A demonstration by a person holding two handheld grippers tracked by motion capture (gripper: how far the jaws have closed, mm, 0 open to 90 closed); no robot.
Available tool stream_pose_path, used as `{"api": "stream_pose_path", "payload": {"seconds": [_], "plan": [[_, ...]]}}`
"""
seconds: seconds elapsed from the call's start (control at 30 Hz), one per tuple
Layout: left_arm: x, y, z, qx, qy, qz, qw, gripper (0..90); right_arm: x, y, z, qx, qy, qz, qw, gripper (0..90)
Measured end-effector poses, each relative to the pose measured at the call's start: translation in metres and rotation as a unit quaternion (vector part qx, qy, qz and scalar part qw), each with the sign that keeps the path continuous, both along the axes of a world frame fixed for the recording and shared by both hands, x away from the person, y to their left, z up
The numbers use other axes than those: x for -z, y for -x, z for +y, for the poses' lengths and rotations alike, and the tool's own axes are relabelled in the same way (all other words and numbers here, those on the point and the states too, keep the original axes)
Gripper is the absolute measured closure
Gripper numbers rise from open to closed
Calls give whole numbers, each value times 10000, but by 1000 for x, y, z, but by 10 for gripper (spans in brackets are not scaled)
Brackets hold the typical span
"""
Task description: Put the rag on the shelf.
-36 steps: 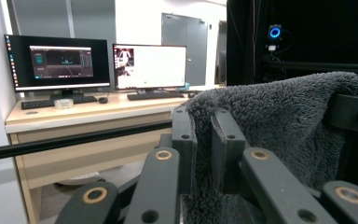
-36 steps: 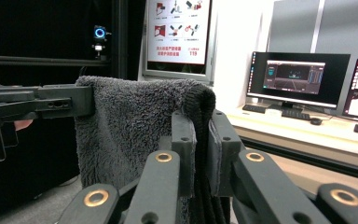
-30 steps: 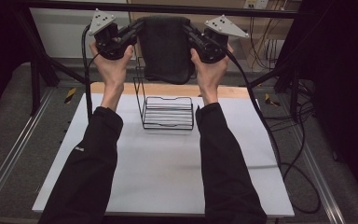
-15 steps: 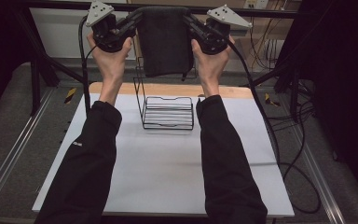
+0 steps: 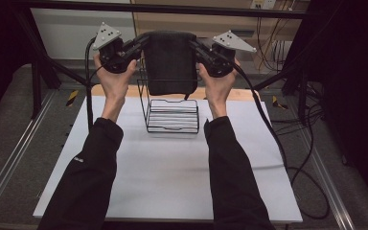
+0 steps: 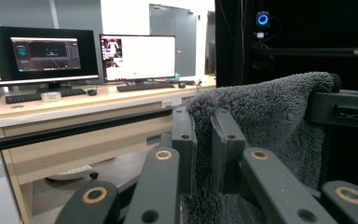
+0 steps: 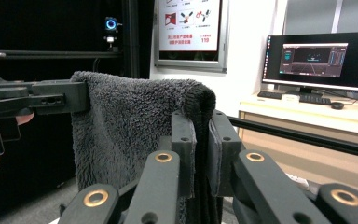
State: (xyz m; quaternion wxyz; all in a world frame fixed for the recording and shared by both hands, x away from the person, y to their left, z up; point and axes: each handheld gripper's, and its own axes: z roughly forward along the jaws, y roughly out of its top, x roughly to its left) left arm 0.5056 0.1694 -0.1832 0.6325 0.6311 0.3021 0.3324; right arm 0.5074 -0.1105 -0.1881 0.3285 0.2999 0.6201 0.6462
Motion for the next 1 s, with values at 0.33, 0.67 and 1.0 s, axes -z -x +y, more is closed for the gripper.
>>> {"api": "stream_pose_path", "payload": {"seconds": [0.33,0.67,1.0], "plan": [[10,12,4,45,-84,-29,10000,809,13,11,0,-43,66,-32,10000,833],[18,23,7,163,-57,-82,9998,809,16,24,1,-69,256,-148,9995,831],[24,33,8,198,-152,-166,9996,809,22,34,1,-71,313,-233,9992,830]]}}
